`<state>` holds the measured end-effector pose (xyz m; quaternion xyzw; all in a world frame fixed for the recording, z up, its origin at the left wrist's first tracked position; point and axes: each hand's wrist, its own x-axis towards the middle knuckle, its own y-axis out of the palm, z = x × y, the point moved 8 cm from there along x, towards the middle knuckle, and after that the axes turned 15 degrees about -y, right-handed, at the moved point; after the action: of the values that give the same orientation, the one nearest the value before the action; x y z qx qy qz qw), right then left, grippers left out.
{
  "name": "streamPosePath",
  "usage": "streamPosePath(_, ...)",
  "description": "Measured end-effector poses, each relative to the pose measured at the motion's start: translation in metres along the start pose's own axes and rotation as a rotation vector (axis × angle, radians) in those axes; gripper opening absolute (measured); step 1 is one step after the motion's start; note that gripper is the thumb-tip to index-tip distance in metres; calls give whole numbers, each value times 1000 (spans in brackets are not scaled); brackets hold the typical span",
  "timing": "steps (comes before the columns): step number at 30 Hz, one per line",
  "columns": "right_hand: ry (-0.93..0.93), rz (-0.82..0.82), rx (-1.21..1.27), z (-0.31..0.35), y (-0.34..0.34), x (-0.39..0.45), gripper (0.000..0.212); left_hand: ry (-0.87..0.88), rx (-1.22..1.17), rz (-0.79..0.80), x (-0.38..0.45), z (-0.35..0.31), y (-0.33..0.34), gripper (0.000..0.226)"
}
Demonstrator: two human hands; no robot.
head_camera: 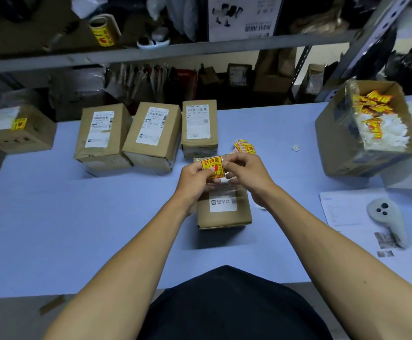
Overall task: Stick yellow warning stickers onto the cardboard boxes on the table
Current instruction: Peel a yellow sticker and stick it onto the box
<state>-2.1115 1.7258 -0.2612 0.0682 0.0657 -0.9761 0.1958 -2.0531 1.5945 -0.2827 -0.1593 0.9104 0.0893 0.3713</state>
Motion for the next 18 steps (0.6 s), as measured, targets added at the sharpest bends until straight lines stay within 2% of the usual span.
streamPosePath(3,1,25,12,4,7,-2,18,22,38,-7,-3,-1,-5,22)
streamPosePath(8,22,45,21,6,10,-4,17,52,104,-29,-10,-3,-13,20)
streamPosePath(18,93,156,131,6,18,-18,19,80,42,-24,-18,-8,-19,5)
